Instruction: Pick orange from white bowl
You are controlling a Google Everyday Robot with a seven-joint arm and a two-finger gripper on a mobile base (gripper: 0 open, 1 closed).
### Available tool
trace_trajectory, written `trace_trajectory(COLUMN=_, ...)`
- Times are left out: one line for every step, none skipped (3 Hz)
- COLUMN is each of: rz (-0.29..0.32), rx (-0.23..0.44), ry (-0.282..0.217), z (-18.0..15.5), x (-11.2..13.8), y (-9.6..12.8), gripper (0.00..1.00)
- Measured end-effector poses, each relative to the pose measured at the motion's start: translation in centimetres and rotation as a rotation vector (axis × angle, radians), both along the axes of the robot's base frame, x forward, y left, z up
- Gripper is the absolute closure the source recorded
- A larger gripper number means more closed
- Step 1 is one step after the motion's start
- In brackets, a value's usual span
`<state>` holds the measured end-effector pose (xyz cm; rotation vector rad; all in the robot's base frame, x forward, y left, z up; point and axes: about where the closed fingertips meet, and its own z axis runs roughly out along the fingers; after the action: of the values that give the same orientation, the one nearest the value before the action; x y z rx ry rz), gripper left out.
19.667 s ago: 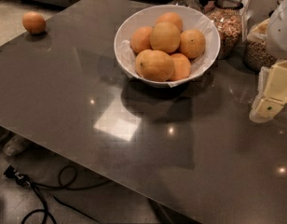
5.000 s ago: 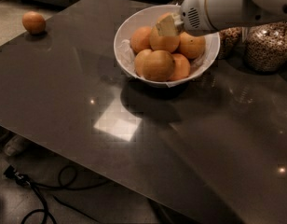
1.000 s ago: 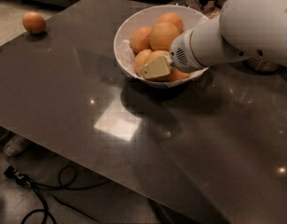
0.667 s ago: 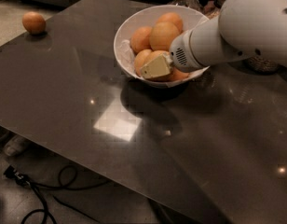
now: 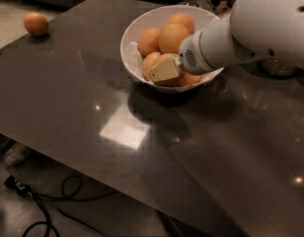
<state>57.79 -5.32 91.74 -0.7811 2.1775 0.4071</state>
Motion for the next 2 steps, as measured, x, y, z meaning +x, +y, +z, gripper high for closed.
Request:
trace_trajectory(rz=0.002, rx=0.004, ry=0.006, z=-0.08, x=0.16, y=0.13, gripper=0.39)
trace_trajectory(rz=0.003, rx=0.008, ry=0.013, z=-0.15, x=0.27, y=0.22, gripper=0.58)
